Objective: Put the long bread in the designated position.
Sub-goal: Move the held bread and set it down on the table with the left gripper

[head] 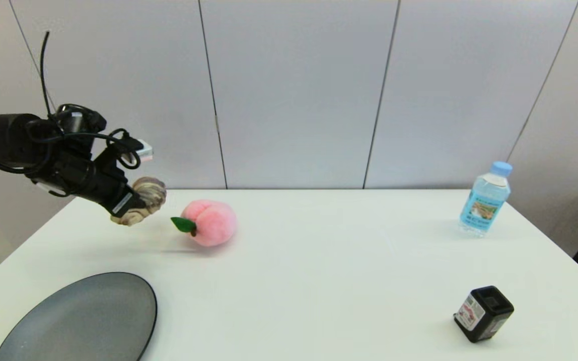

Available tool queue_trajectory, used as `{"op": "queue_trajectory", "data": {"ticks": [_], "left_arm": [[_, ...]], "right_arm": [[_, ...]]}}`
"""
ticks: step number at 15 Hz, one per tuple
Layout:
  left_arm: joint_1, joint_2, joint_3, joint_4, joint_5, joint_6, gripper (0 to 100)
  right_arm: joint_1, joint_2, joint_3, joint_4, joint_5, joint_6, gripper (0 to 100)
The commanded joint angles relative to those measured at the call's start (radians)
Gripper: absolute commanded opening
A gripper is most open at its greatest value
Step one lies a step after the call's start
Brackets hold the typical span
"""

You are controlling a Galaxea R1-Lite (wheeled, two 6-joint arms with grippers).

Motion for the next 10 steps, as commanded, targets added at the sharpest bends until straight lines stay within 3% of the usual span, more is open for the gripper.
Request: {"op": "queue_trajectory", "data": {"ticks": [1, 10], "left_arm": [[-0.034, 0.089, -0.001, -0.044, -0.008, -0.003, 0], [-0.051, 0.120, 0.007, -0.044, -0.010, -0.007, 0]], "right_arm": [[0.000, 0.001, 0.000, 0.000, 0.001, -0.001, 100], [0.000, 0.001, 0.000, 0.000, 0.000, -0.001, 100]]}}
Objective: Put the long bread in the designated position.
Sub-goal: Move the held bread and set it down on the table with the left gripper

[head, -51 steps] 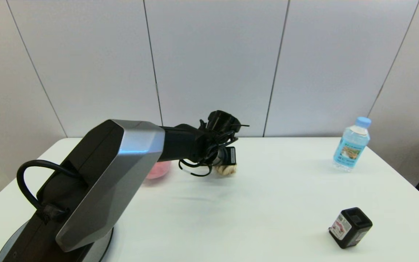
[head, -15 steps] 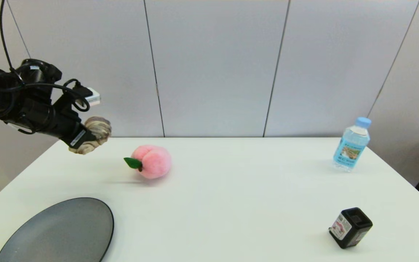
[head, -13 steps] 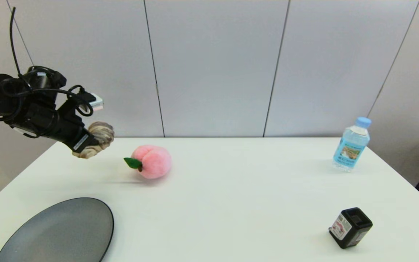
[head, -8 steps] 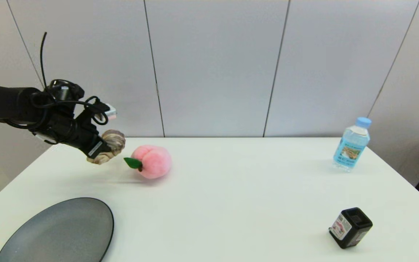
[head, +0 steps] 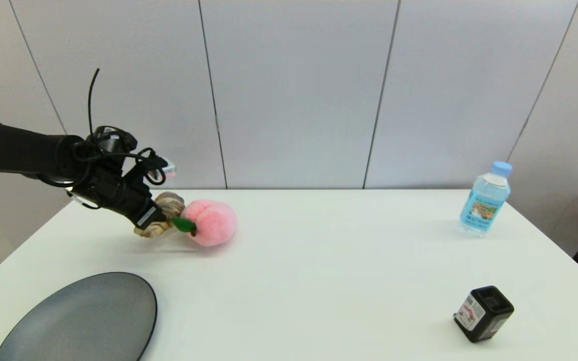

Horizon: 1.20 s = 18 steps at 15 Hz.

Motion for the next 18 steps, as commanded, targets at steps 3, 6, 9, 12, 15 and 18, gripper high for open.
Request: {"op": "queue_trajectory", "data": {"ticks": [3, 6, 9, 12, 15, 18], "left_arm": [[0.001, 0.005, 0.000, 0.002, -0.001, 0.002, 0], [0.001, 0.004, 0.002, 0.004, -0.001, -0.001, 0], [0.000, 0.001, 0.002, 0.004, -0.001, -0.001, 0], [0.001, -0.002, 0.002, 0.004, -0.001, -0.001, 0], [0.001, -0.004, 0.002, 0.004, -0.001, -0.001, 0], [0.001, -0.010, 0.003, 0.005, -0.001, -0.001, 0]], "right_arm": [[0.000, 0.001, 0.000, 0.000, 0.001, -0.001, 100], [-0.001, 0.001, 0.000, 0.000, 0.001, -0.001, 100], [0.000, 0.001, 0.000, 0.000, 0.001, -0.001, 100], [0.000, 0.001, 0.000, 0.000, 0.001, -0.001, 100], [0.000, 0.001, 0.000, 0.000, 0.001, -0.001, 100], [0.000, 0.001, 0.000, 0.000, 0.001, -0.001, 100]]}}
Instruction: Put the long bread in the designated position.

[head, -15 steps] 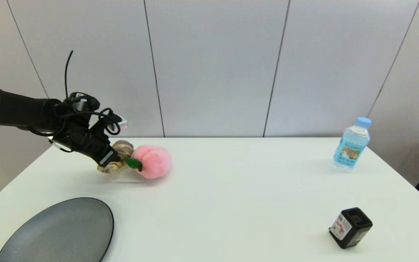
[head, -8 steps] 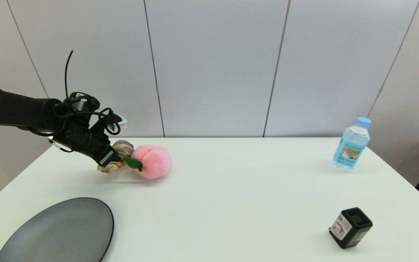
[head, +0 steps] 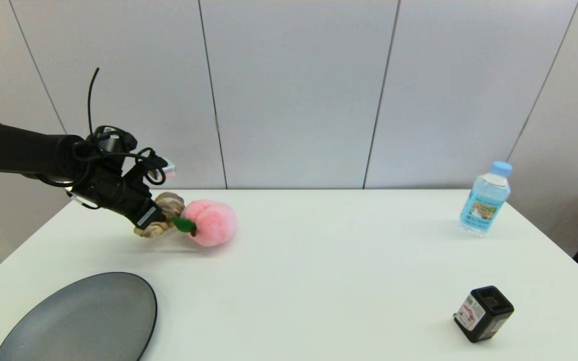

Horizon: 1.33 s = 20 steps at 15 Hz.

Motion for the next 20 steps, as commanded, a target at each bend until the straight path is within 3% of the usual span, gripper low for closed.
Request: {"op": "queue_trajectory", "data": {"ticks": [1, 3, 4, 20], "left_arm": [[0.000, -0.006, 0.002, 0.003, -0.001, 0.004, 0], [0.000, -0.006, 0.005, 0.003, -0.001, 0.004, 0], [0.000, -0.008, 0.012, 0.003, -0.001, 0.004, 100], [0.005, -0.075, 0.045, 0.009, 0.003, -0.017, 100]], "right_arm": [[0.000, 0.001, 0.000, 0.000, 0.001, -0.001, 100], [0.000, 0.001, 0.000, 0.000, 0.001, -0.001, 100], [0.000, 0.001, 0.000, 0.000, 0.002, -0.001, 100], [0.000, 0.001, 0.000, 0.000, 0.001, -0.001, 100]]}}
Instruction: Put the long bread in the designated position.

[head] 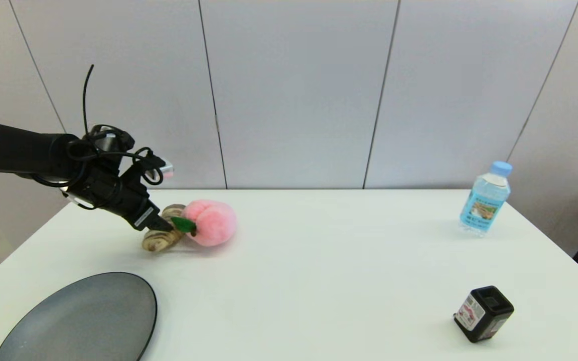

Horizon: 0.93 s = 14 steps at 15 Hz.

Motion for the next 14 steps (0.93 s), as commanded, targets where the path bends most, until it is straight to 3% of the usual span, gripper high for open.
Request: {"op": "queue_trajectory", "data": {"ticks": [1, 9, 14], "left_arm": [[0.003, -0.061, 0.026, 0.003, 0.003, -0.027, 100], [0.071, -0.257, 0.041, 0.025, 0.046, -0.073, 100], [0.089, -0.496, 0.116, 0.025, 0.053, -0.179, 100]], "right_arm": [[0.001, 0.001, 0.000, 0.000, 0.001, -0.001, 100], [0.001, 0.001, 0.000, 0.000, 0.001, -0.001, 100], [0.001, 0.001, 0.000, 0.000, 0.002, -0.001, 100]]}}
